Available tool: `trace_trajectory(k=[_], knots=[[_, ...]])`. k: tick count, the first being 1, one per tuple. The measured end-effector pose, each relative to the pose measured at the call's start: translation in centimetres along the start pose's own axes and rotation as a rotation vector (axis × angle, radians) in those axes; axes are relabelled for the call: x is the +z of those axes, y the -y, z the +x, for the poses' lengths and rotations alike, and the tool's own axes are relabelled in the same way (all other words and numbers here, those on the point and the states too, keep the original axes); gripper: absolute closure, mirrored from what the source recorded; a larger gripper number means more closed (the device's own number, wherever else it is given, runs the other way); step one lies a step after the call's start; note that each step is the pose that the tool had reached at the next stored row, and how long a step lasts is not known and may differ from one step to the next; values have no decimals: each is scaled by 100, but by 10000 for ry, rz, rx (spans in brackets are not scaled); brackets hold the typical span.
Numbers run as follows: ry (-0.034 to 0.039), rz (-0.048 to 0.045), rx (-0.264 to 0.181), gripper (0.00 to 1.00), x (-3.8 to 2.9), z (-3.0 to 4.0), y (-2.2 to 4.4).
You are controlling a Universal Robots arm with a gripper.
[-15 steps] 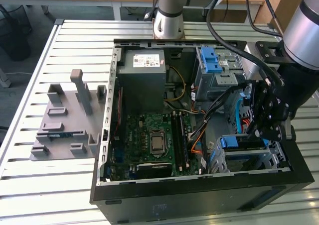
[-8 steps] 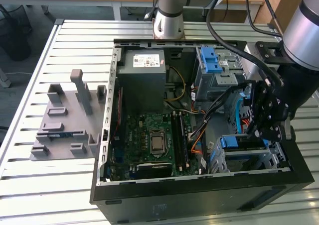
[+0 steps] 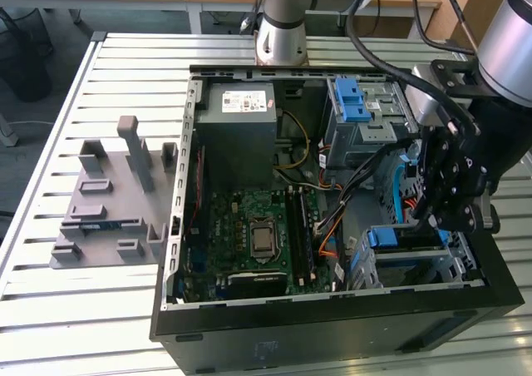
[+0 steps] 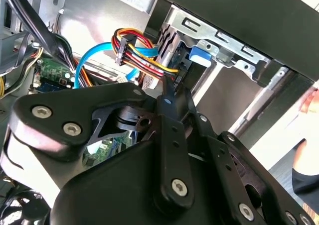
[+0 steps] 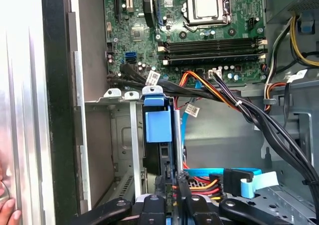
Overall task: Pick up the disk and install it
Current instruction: 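Insert the first disk wire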
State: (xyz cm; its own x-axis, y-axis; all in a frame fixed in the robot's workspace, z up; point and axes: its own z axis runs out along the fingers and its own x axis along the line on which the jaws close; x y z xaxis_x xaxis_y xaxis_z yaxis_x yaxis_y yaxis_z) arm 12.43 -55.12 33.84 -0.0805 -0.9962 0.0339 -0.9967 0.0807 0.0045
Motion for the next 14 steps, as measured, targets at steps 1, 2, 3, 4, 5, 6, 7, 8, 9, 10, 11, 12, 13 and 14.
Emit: trace_trajectory(k=[1,2,3,4,5,6,7,8,9,10,11,12,13,14], knots=[[-1,0,0,76,-15,0,0],[0,0,0,76,-26,1,0],[0,0,0,76,-30,1,0],[2,0,0,76,-29,1,0],[2,0,0,78,-29,1,0],[2,-1,-1,84,-30,1,0],[1,0,0,84,-30,1,0],[-1,0,-1,89,-31,1,0],[0,0,0,89,-31,1,0],[0,0,0,89,-31,1,0],[0,0,0,89,-32,1,0],[0,0,0,89,-32,1,0],[-1,0,0,89,-32,1,0],[-1,0,0,89,-33,1,0]])
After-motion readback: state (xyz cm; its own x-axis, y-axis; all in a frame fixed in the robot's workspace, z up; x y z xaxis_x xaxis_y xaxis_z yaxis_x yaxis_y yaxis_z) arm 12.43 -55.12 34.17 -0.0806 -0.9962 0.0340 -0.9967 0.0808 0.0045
